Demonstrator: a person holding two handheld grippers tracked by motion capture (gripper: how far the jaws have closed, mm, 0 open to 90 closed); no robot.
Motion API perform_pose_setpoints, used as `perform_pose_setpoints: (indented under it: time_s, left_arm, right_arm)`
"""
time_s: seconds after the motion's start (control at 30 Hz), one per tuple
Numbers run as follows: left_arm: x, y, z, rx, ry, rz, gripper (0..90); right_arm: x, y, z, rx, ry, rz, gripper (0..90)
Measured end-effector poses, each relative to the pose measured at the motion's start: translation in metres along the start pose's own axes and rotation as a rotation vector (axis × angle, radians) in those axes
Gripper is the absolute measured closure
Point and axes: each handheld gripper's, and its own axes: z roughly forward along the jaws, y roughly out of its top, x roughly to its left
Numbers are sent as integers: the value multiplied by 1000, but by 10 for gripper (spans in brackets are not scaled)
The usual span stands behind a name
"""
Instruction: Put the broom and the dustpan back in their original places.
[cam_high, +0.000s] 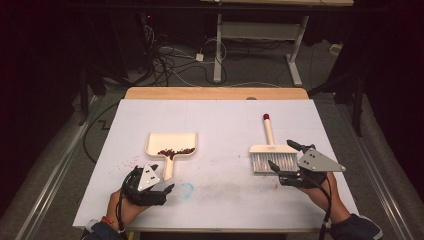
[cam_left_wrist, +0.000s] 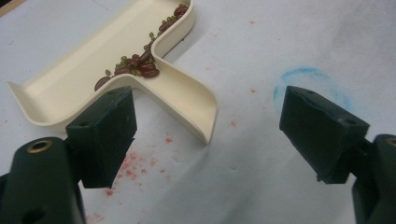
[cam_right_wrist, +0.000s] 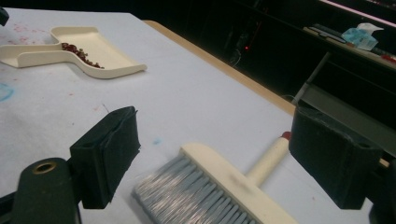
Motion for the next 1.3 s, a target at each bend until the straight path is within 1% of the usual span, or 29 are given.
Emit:
perform_pose_setpoints:
  time_s: [0.07, 0.17, 0.23, 0.33, 0.43, 0.5, 0.57, 0.6, 0.63, 0.67, 0.7, 0.73, 0.77, 0.83, 0.87, 0.9, 0.97, 1.0, 1.03, 1.07, 1.1, 1.13, 1.17, 1.2, 1.27, 1.3]
  left_arm:
    - [0, 0, 0, 1, 5, 2, 186]
    - [0, 0, 0, 1, 8, -1, 186]
    - [0, 0, 0, 2, 8, 1, 186]
    - [0, 1, -1, -2, 9, 2, 186]
    - [0, 1, -1, -9, 9, 3, 186]
    - [-1, 0, -2, -8, 11, 3, 186]
    - [-1, 0, -2, -9, 14, 2, 186]
    - [-1, -1, -3, -13, 18, 12, 186]
    - [-2, -2, -4, -9, 14, 2, 186]
    - [-2, -2, -5, -11, 13, 5, 186]
    - [-1, -2, -5, -20, 18, 13, 186]
    - [-2, -3, -6, -18, 16, -1, 186]
    - [-1, -3, -7, -25, 22, 5, 186]
    - [-1, -2, -7, -26, 25, 6, 186]
    - [-1, -2, -7, -28, 23, 6, 186]
    - [-2, -2, -6, -21, 17, -2, 186]
    - [-2, -2, -6, -24, 25, 14, 186]
    - [-3, -3, -6, -19, 19, 3, 186]
    - [-3, -3, -6, -15, 20, 4, 186]
    - [-3, -4, -7, -20, 28, 14, 186]
    - [-3, -5, -7, -18, 23, 0, 186]
    - [-3, -5, -8, -20, 30, 16, 186]
    - [-4, -5, -9, -13, 28, 7, 186]
    - [-3, -5, -9, -13, 32, 10, 186]
    - [-3, -4, -10, -25, 38, 4, 186]
    - [-2, -4, -10, -28, 44, 17, 186]
  right_arm:
    - [0, -3, -1, 2, -11, -6, 167]
    - [0, -9, -4, -9, -15, -2, 169]
    - [0, -12, -5, -13, -7, 4, 169]
    - [1, -18, -7, -12, -3, -2, 169]
    - [2, -24, -7, 7, -1, -2, 169]
    - [2, -29, -6, 15, 4, 11, 170]
    - [4, -33, -6, 33, 6, -1, 169]
    - [5, -35, -6, 34, 8, -1, 169]
    - [6, -37, -6, 35, 13, 8, 169]
    - [7, -39, -6, 43, 16, 13, 169]
    - [8, -41, -6, 52, 8, 10, 169]
    - [8, -43, -6, 57, 11, 12, 169]
    - [9, -45, -5, 62, 22, 22, 169]
    - [10, -47, -5, 74, 22, 19, 169]
    - [11, -48, -4, 78, 31, 19, 169]
    - [11, -50, -4, 80, 35, 22, 169]
    - [12, -50, -3, 85, 41, 18, 169]
    - [12, -49, -3, 81, 45, 14, 169]
    - [13, -48, -3, 75, 42, 11, 169]
    - [13, -47, -4, 71, 41, 10, 169]
    - [13, -46, -4, 68, 44, 11, 169]
    - [14, -46, -4, 64, 43, 9, 169]
    - [14, -45, -4, 63, 43, 6, 169]
    - [15, -45, -4, 61, 44, 1, 169]
    - [16, -45, -5, 66, 31, -8, 169]
    - [16, -44, -6, 68, 27, -12, 168]
